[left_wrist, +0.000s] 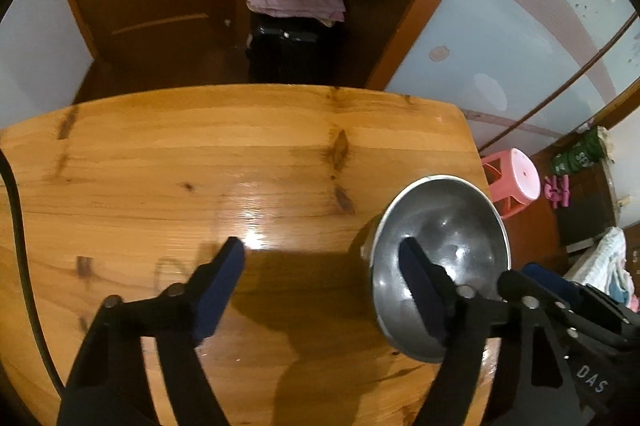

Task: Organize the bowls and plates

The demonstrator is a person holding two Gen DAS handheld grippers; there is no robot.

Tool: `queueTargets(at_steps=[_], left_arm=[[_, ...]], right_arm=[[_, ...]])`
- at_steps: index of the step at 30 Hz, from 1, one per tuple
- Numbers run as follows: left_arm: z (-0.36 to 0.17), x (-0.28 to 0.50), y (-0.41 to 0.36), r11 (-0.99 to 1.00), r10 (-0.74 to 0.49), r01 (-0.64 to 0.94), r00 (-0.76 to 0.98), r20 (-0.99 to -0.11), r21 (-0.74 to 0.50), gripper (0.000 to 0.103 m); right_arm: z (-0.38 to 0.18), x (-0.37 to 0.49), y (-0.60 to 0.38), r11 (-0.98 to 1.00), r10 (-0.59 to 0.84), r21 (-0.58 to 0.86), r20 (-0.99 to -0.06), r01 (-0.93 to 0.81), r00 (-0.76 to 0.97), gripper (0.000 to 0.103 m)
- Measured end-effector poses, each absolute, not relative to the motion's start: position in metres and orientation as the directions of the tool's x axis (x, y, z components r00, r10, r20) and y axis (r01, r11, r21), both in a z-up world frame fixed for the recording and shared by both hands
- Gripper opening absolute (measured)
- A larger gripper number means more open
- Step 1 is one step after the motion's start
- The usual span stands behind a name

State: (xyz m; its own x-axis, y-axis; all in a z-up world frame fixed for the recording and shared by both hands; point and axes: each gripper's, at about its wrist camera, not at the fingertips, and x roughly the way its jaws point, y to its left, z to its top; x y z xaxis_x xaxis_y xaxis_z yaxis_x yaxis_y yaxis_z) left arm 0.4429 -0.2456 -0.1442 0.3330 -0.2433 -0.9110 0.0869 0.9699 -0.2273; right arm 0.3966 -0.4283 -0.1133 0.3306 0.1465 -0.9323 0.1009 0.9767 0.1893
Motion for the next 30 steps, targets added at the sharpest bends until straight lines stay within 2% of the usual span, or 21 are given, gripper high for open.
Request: queueTargets(at_steps=[3,6,9,11,15,21,30], left_arm=[[-0.15,0.446,-0.249,0.965,-0.263,0.093,0.322,-0.909,-0.246,0.063],[-0.156,0.449,-0.251,0.959,-0.284,0.103,0.296,-0.912,-0.265,0.044],[-0.161,0.452,-0.249,0.948,-0.318,0.1,0.279,-0.906,-0.302,0.038],[-0.162,0.453,-0.25,0.941,-0.34,0.109,0.273,-0.9,-0.322,0.03],[-0.16,0.453,-0.254,0.927,-0.37,0.152,0.248,-0.895,-0.341,0.011],[-0.153,0.443,-0.249,0.913,-0.393,0.197,0.204,-0.897,-0.356,0.006],[-0.142,0.403,-0.244,0.912,-0.347,0.271,0.109,-0.932,-0.308,0.004]], right_arm=[[-0.119,0.401,-0.428,0.977,0.144,0.187,-0.936,0.105,0.322,0.038],[-0.126,0.404,-0.43,0.972,0.166,0.208,-0.939,0.111,0.302,0.023],[-0.133,0.406,-0.431,0.966,0.19,0.231,-0.939,0.118,0.287,0.019],[-0.134,0.406,-0.43,0.962,0.205,0.246,-0.937,0.116,0.284,0.011],[-0.133,0.404,-0.425,0.965,0.206,0.241,-0.941,0.105,0.271,0.011],[-0.127,0.396,-0.427,0.958,0.234,0.267,-0.937,0.102,0.258,0.01],[-0.119,0.366,-0.416,0.959,0.249,0.272,-0.942,0.08,0.223,0.008]])
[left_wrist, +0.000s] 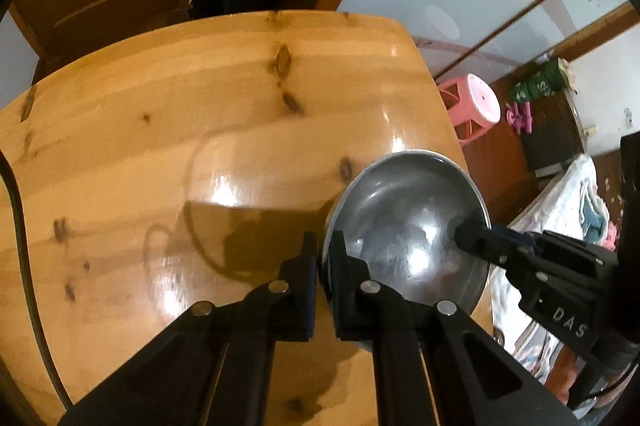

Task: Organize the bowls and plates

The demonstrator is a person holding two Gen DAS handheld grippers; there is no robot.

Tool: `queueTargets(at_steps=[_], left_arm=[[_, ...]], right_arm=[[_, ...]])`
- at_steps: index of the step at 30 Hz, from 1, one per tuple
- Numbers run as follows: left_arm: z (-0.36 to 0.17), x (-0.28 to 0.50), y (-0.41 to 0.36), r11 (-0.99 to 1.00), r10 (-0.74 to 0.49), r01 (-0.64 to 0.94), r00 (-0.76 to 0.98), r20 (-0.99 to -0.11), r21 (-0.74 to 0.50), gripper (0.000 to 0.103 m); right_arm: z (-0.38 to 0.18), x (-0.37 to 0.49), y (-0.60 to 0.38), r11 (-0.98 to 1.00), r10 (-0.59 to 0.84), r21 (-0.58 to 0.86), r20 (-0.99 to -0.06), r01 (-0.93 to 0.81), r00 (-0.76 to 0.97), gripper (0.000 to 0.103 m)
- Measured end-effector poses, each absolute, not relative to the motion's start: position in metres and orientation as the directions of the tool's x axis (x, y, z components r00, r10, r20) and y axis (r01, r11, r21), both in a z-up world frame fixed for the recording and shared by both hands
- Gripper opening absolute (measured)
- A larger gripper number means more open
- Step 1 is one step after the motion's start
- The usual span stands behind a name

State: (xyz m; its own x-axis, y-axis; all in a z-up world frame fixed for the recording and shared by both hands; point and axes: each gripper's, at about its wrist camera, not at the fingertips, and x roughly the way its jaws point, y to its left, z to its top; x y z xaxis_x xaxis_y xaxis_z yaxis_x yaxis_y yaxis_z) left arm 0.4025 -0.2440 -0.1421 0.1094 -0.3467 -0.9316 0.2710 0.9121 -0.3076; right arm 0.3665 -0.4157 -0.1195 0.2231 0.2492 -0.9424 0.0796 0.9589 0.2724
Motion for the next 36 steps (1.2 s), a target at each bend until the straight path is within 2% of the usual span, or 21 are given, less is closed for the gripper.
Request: queueTargets(at_steps=[10,21,29,36], left_arm=[[-0.084,0.327,-0.218,0.912,-0.349,0.281,0.147,-0.926,-0.299,0.005],[-0.029,0.193,-0.197,0.906,-0.335,0.331,0.181,-0.925,-0.264,0.006],[-0.047,0.119,-0.187,0.904,-0.321,0.342,0.151,-0.935,-0.255,0.006],[-0.079,0.091,-0.178,0.915,-0.304,0.312,0.122,-0.945,-0.254,0.007]], right_arm=[[-0.076,0.296,-0.401,0.944,0.309,0.327,-0.918,0.036,0.248,0.008],[-0.017,0.186,-0.381,0.943,0.327,0.33,-0.898,-0.041,0.293,0.008],[-0.026,0.117,-0.369,0.943,0.331,0.328,-0.9,-0.061,0.282,0.008],[-0.055,0.089,-0.361,0.933,0.355,0.359,-0.9,-0.033,0.253,0.008]])
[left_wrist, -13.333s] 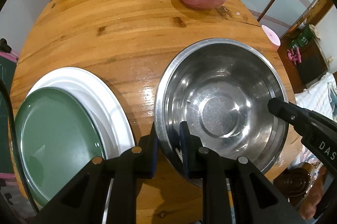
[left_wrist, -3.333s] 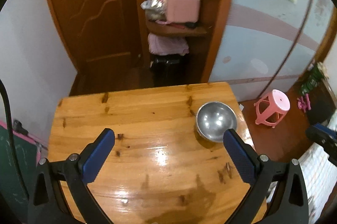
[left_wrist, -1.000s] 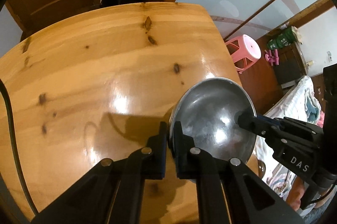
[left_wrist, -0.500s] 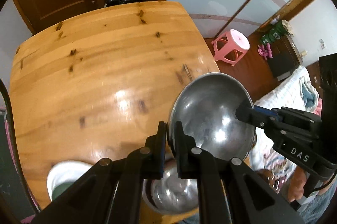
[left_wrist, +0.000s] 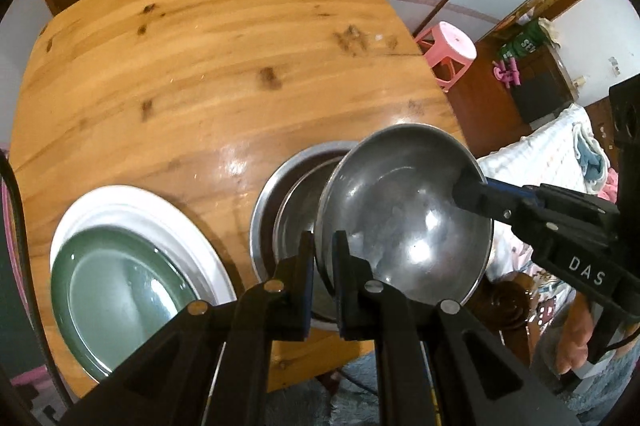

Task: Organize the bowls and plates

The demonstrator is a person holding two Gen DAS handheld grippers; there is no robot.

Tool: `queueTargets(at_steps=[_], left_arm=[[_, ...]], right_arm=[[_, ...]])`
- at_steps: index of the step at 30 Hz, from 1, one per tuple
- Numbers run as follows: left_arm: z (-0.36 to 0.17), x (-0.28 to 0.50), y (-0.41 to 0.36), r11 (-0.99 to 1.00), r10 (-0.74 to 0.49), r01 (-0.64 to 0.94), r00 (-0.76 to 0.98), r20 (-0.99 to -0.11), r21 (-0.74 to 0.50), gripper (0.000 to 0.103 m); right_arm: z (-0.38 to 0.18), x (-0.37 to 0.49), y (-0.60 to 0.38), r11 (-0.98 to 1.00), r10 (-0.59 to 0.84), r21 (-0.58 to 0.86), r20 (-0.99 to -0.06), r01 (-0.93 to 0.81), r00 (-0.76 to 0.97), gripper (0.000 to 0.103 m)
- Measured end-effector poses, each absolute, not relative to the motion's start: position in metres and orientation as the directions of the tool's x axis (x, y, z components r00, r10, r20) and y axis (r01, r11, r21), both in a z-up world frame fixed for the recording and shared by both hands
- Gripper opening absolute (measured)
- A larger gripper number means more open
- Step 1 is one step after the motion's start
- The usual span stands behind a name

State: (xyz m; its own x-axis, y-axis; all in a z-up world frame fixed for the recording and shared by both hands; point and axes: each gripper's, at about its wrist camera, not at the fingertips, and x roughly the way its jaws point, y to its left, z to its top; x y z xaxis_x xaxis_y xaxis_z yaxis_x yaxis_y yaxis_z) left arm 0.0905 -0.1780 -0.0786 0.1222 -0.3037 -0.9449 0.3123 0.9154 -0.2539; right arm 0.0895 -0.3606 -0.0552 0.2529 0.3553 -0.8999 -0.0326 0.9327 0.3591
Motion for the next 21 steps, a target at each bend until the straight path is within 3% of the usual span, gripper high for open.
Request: queueTargets(at_steps=[21], left_arm=[[-0.115,0.093,-0.173,0.919,-0.29,0.293,0.052,-0.956,-0.263,0.007]], right_arm=[[-0.088,0.083,-0.337,0.971,0.24,0.232,-0.94,-0.062,0.242,0.008]])
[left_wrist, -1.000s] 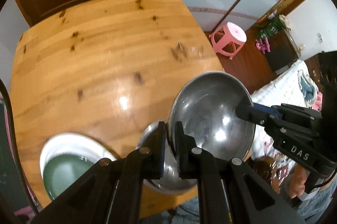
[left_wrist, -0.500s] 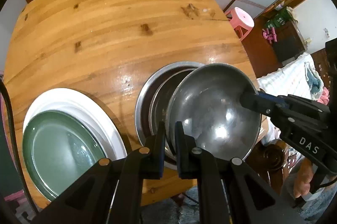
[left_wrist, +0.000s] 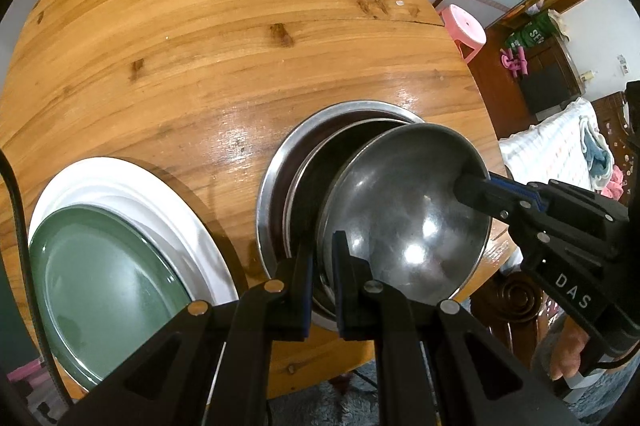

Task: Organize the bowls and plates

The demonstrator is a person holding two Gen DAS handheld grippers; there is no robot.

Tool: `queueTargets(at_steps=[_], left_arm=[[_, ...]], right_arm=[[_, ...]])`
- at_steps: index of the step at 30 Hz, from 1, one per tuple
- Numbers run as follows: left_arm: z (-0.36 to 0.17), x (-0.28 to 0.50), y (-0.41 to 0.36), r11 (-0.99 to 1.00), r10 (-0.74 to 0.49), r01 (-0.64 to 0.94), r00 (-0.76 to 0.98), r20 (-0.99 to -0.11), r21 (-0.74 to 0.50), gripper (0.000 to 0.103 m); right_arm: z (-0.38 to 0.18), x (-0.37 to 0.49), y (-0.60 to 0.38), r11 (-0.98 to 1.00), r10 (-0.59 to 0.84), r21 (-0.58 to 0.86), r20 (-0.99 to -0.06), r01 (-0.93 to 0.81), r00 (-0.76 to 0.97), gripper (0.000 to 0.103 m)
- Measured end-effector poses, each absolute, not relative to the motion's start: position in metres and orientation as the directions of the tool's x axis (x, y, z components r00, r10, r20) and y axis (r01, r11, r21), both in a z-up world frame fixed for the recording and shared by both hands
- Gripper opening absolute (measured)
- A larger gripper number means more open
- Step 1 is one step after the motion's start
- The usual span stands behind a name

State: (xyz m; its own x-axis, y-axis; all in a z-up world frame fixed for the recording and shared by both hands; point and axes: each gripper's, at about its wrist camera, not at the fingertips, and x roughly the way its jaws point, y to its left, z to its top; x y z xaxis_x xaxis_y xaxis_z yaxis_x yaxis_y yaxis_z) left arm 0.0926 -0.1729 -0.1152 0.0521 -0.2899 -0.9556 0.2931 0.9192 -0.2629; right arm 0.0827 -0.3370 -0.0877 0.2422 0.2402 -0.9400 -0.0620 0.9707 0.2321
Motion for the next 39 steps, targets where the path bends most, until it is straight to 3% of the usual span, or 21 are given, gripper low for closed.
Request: queueTargets(at_steps=[10,17,19,22,23,25,33,35,39], left_arm=[[-0.111,0.088,-0.177,0.916,-0.252,0.342,0.085,-0.964,-0.209,0.01],[-0.102,0.084,-0.181,0.901,-0.282,0.366,0.086,-0.955,-0.233,0.029],[-0.098,0.082,-0.183,0.897,-0.284,0.378,0.093,-0.954,-0.23,0.035],[-0.09,0.078,-0.184,0.888,-0.305,0.39,0.105,-0.947,-0.243,0.061],[-0.087,0.077,-0.183,0.891,-0.298,0.392,0.121,-0.947,-0.23,0.074],[-0.079,0.076,-0.182,0.893,-0.294,0.398,0.162,-0.942,-0.21,0.079],[-0.063,0.082,-0.167,0.892,-0.328,0.382,0.18,-0.928,-0.241,0.08],[-0.06,0.085,-0.164,0.895,-0.33,0.373,0.188,-0.925,-0.243,0.08],[-0.053,0.087,-0.153,0.905,-0.327,0.352,0.214,-0.92,-0.24,0.08]], right_arm=[[-0.084,0.08,-0.327,0.987,0.136,0.108,-0.952,-0.116,0.273,0.008],[-0.082,0.077,-0.326,0.988,0.125,0.095,-0.952,-0.119,0.278,0.008],[-0.082,0.077,-0.326,0.988,0.126,0.096,-0.952,-0.118,0.28,0.008],[-0.08,0.074,-0.327,0.987,0.14,0.111,-0.949,-0.118,0.282,0.01],[-0.079,0.074,-0.328,0.986,0.146,0.117,-0.948,-0.117,0.283,0.013],[-0.075,0.072,-0.328,0.988,0.13,0.1,-0.944,-0.115,0.302,0.018],[-0.052,0.068,-0.338,0.988,0.149,0.122,-0.921,-0.096,0.36,0.03],[-0.048,0.067,-0.341,0.988,0.153,0.129,-0.916,-0.091,0.371,0.038],[-0.039,0.065,-0.344,0.988,0.152,0.126,-0.908,-0.093,0.39,0.039]])
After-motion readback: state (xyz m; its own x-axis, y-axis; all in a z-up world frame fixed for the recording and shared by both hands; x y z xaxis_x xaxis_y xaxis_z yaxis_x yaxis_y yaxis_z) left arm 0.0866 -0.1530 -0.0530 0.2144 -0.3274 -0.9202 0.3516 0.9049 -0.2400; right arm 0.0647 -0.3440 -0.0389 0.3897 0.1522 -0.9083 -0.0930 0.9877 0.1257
